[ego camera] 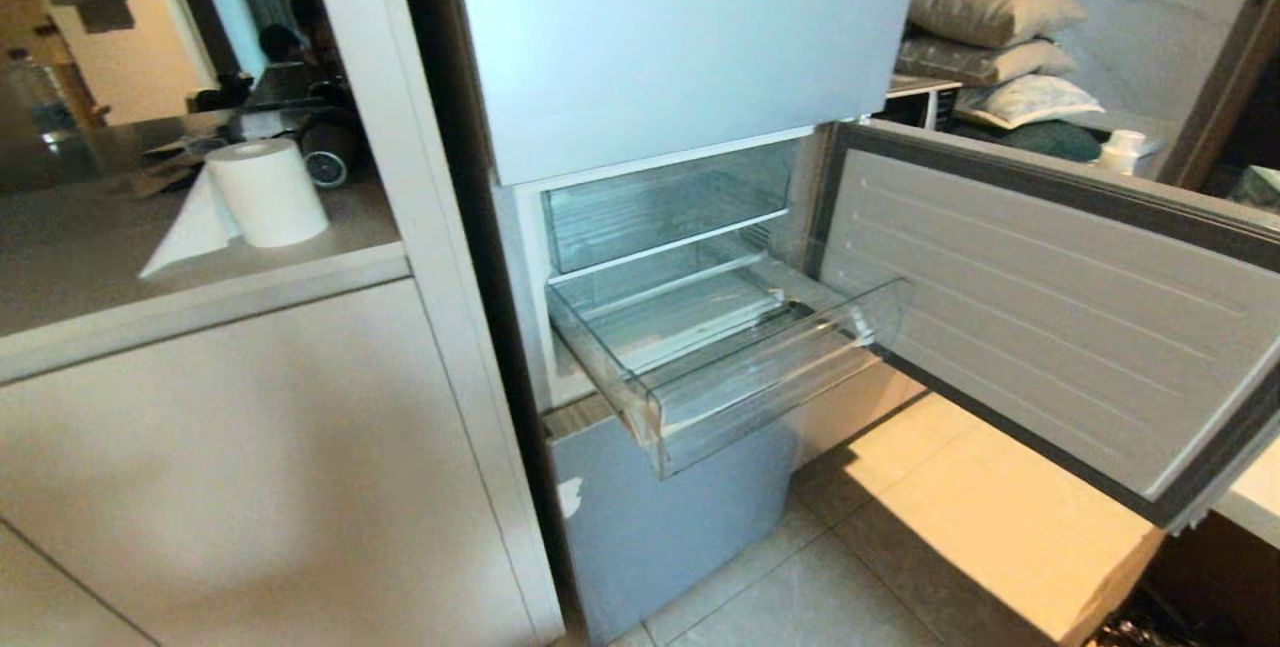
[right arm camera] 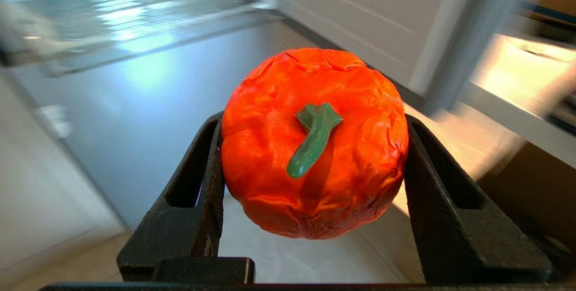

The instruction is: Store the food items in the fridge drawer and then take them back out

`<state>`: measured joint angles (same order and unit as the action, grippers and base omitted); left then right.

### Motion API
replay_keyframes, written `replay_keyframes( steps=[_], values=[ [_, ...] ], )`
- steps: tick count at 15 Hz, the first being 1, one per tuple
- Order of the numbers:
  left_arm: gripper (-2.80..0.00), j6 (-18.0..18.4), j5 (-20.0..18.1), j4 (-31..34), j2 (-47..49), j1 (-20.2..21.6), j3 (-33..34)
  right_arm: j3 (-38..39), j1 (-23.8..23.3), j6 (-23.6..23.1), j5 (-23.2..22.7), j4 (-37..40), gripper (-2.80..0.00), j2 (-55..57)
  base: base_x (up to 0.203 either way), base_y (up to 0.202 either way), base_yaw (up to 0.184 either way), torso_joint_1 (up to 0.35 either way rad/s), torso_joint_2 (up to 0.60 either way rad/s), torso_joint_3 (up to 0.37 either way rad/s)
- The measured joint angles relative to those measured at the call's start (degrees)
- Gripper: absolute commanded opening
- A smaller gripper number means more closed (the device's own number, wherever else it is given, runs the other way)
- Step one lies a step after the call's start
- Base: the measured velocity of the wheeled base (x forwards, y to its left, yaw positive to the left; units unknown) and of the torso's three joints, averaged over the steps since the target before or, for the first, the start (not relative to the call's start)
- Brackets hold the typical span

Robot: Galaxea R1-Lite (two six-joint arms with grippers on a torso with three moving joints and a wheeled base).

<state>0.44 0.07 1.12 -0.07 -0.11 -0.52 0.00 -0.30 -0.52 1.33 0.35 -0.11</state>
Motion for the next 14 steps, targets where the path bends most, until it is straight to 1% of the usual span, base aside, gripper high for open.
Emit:
replay_keyframes(
  steps=[8, 9, 11, 13, 14],
  values=[
    [-2.80, 0.00, 0.00, 0.01, 0.00, 0.04, 0.00, 0.00, 0.01, 0.96, 0.09, -0.05, -2.80, 0.00, 0.000, -0.008, 0.169, 0.002, 0.00, 0.003],
    [-2.80, 0.00, 0.00, 0.01, 0.00, 0.04, 0.00, 0.00, 0.01, 0.96, 0.10, -0.07, -2.80, 0.23, -0.001, -0.005, 0.098, 0.004, 0.00, 0.002],
    [-2.80, 0.00, 0.00, 0.00, 0.00, 0.04, 0.00, 0.00, 0.09, 0.94, -0.04, 0.06, -2.80, 2.57, 0.000, 0.000, 0.000, 0.000, 0.00, 0.000],
    [-2.80, 0.00, 0.00, 0.00, 0.00, 0.00, 0.00, 0.02, 1.29, 0.89, -0.30, -0.81, -2.80, 8.49, 0.000, 0.000, 0.000, 0.000, 0.00, 0.000],
    [-2.80, 0.00, 0.00, 0.00, 0.00, 0.01, 0.00, 0.10, 2.39, 0.87, -0.56, -2.43, -2.80, 12.54, 0.000, 0.000, 0.000, 0.000, 0.00, 0.000]
  ],
)
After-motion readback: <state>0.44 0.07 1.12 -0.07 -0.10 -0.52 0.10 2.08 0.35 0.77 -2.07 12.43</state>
